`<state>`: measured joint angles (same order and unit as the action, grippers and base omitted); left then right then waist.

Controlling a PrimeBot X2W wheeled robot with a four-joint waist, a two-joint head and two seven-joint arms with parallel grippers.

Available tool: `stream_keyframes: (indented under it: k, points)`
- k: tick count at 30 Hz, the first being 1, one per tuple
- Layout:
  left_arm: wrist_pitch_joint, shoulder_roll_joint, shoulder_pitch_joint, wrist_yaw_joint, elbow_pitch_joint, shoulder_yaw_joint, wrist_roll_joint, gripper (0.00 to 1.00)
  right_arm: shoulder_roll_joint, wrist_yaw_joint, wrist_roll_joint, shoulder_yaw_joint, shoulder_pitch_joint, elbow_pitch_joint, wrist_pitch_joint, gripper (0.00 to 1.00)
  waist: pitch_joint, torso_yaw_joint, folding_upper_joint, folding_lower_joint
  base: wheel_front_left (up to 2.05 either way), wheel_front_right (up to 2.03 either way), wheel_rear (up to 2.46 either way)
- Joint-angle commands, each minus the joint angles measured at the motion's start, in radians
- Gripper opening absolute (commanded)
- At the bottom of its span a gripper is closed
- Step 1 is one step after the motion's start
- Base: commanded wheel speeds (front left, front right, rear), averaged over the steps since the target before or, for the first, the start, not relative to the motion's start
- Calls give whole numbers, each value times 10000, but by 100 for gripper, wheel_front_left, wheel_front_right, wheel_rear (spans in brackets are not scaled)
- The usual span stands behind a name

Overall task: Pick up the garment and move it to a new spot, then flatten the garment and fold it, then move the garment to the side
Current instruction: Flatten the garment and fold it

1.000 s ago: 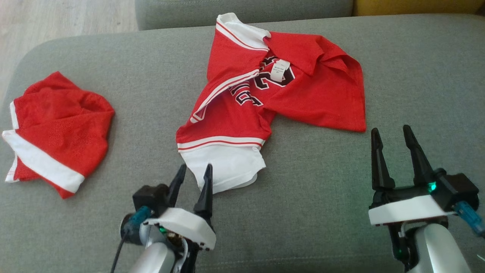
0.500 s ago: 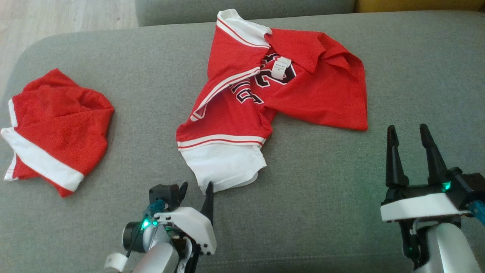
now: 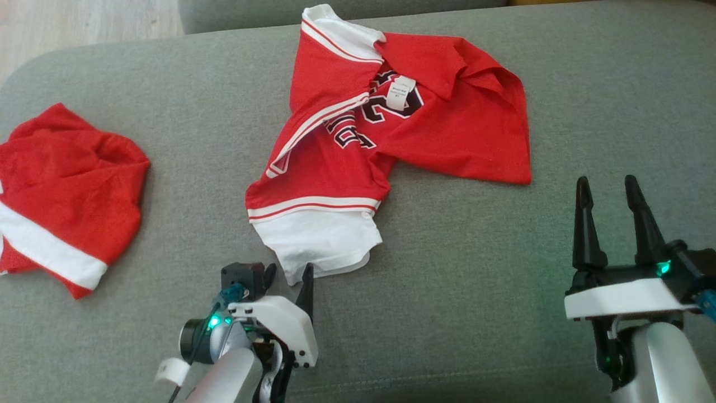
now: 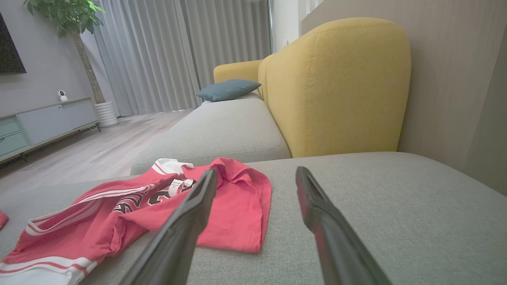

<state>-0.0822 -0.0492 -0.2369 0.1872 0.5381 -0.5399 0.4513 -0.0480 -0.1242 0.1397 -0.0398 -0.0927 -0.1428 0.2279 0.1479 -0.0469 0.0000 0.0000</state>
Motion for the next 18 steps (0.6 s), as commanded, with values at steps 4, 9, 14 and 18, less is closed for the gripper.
stream_keyframes:
  k: [4,9,14,18]
  points:
    - [-42,-60,-452,-179,-167,141,133,49,-22,-65,42,184,-366,236,73,100,43,-65,0,0,0,0,0]
    - [-124,-51,-479,-297,-187,111,307,0,-22,-65,-2,-173,-437,164,104,100,38,-51,0,0,0,0,0]
    - [-1041,-40,-542,-248,-711,460,554,0,-22,-65,-95,-1271,-577,-6,161,100,-8,132,0,0,0,0,0]
    - [-1592,-56,-555,-325,-1390,730,535,0,-22,-65,-398,-2040,-843,-216,201,100,-81,330,0,0,0,0,0]
